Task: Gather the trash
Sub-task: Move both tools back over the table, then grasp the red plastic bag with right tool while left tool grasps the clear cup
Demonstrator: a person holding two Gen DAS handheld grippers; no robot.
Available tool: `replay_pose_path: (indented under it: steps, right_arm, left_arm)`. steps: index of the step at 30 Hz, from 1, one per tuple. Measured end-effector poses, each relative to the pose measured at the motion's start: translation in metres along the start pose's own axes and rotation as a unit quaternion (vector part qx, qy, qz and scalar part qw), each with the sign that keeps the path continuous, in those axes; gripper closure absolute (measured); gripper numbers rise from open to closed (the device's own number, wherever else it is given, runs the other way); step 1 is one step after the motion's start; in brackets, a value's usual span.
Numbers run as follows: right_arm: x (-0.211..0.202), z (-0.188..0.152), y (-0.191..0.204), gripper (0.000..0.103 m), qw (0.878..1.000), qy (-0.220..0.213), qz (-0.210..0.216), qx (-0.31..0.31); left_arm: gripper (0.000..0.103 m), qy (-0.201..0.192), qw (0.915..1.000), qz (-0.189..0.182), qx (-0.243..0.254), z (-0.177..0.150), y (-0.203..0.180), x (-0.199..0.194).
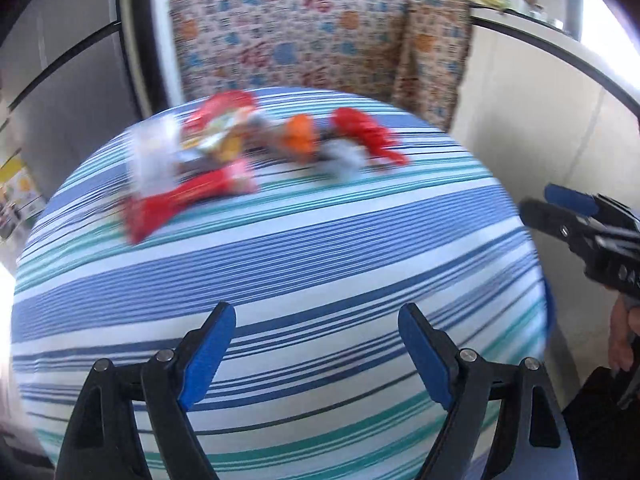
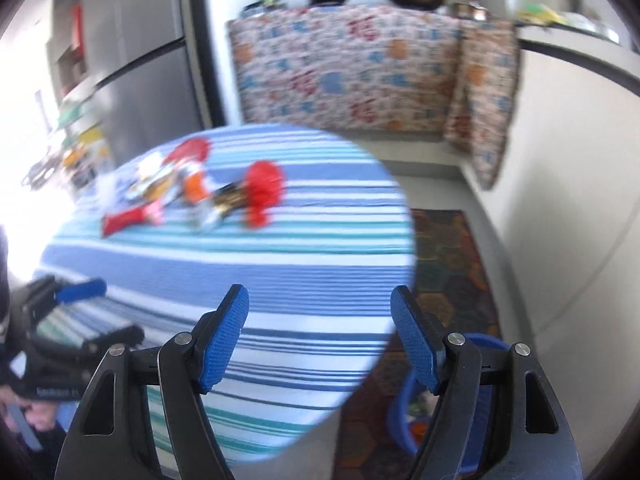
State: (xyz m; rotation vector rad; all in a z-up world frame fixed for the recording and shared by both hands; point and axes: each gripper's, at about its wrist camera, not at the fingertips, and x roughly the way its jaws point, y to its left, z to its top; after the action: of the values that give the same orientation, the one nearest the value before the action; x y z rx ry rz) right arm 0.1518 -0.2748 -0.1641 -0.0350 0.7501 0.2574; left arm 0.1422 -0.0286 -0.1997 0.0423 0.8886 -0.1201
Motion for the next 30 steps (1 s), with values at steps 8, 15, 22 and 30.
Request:
replay_pose_path:
  steps: [8, 15, 22, 30]
  right_arm:
    - [0.027, -0.008, 0.06, 0.028, 0.999, 0.011, 0.024, -0.037]
    - [0.039, -0.002, 0.045, 0.028, 1.0, 0.009, 0.02, -0.006]
    - [0.043, 0.001, 0.04, 0.028, 1.0, 0.012, 0.021, 0.004]
    - [0.054, 0.013, 0.032, 0.028, 1.0, 0.009, 0.018, 0.011]
  left_arm:
    - [0.018, -0.063, 0.9954, 0.042, -0.058, 0.038, 0.075, -0.021]
    - [0.018, -0.066, 0.9919, 0.094, -0.054, 0.08, 0.085, 0.016]
    - [0.018, -0.05, 0.9883, 0.133, -0.056, 0.087, 0.093, 0.039]
    - [0.069, -0.051, 0.9907, 0.112, -0.058, 0.086, 0.103, 0.046]
